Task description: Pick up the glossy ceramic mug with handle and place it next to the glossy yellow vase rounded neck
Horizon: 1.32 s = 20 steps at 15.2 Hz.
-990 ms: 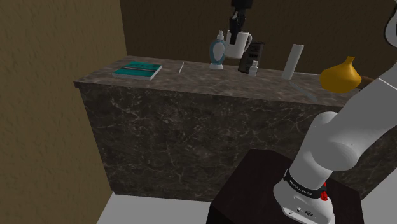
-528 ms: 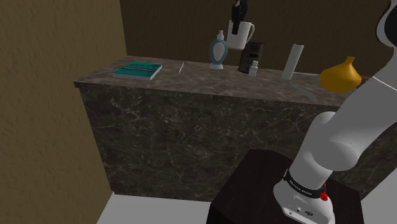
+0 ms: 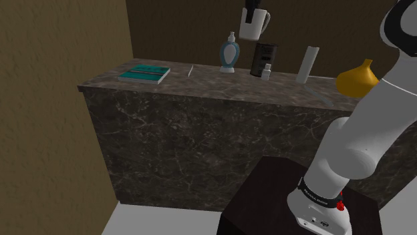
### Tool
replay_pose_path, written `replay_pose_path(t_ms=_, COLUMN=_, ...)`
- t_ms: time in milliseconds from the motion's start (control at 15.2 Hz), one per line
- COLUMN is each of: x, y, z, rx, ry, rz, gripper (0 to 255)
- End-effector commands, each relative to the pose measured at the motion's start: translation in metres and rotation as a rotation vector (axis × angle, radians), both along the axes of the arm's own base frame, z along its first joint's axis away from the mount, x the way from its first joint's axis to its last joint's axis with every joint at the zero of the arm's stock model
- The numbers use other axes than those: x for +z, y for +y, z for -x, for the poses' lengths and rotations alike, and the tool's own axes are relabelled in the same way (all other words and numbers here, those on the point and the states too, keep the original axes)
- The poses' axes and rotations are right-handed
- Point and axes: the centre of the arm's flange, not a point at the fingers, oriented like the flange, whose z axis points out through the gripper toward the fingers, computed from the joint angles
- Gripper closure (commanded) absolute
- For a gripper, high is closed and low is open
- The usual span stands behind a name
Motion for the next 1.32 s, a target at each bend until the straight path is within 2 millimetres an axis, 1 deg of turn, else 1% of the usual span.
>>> replay_pose_path(t_ms=0, x=0.011, y=-0.001, z=-0.001, rx=0.000, ry=0.000, rz=0.000, gripper=255)
replay_pose_path(t_ms=198, x=0.024, y=-0.001, z=-0.001, rx=0.000, ry=0.000, rz=0.000, gripper=255)
replay_pose_path(t_ms=1254, x=0.024, y=-0.129, z=0.167, rx=0.000, ry=0.000, rz=0.000, gripper=255)
